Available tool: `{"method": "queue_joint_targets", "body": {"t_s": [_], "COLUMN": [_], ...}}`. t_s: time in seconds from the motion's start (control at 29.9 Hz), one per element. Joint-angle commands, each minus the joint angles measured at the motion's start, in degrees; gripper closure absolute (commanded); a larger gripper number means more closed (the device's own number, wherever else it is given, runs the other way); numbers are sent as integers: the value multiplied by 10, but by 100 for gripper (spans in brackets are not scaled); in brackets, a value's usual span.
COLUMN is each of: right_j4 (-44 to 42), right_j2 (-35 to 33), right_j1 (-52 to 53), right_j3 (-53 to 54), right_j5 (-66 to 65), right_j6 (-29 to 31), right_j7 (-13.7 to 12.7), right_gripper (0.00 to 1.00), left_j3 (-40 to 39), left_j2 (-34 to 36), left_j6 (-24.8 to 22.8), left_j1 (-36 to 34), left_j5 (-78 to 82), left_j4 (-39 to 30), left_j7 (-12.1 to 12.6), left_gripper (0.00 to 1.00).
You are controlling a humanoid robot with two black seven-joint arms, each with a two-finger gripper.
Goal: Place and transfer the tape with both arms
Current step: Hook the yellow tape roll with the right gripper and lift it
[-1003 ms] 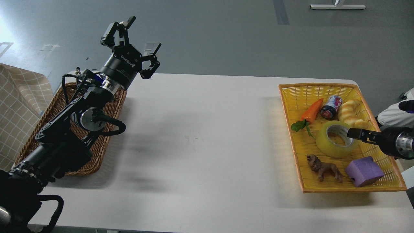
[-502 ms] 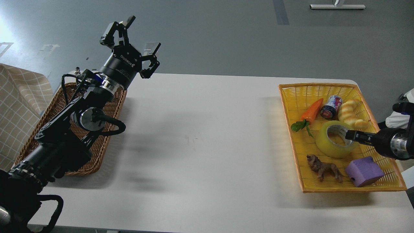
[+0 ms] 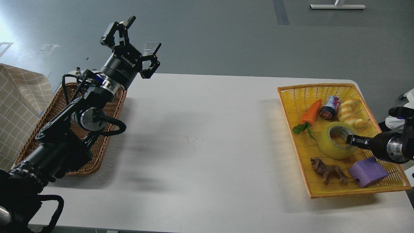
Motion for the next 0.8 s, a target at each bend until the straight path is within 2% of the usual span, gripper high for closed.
{"method": "queue_joint_targets", "body": {"t_s": [0.0,0.23,0.5,0.77], "right_j4": [3,35,143,164], "right_j2": [1,-13,-80,-59], "right_j1": [9,62,75,124], "right_j3": [-1,4,32,35], "right_j5": [2,7,40,42], "right_j6": [0,0,0,0], "right_j7": [0,0,0,-1], "right_gripper": [100,100,100,100], "left_j3": [0,0,-2,-2], "left_j2": [0,1,3,2], "left_j6": [0,0,0,0], "left_j1": [0,0,0,-2], "left_j5": [0,0,0,0], "left_j4": [0,0,0,0], "left_j7": [0,0,0,0], "left_gripper": [2,2,2,2]}}
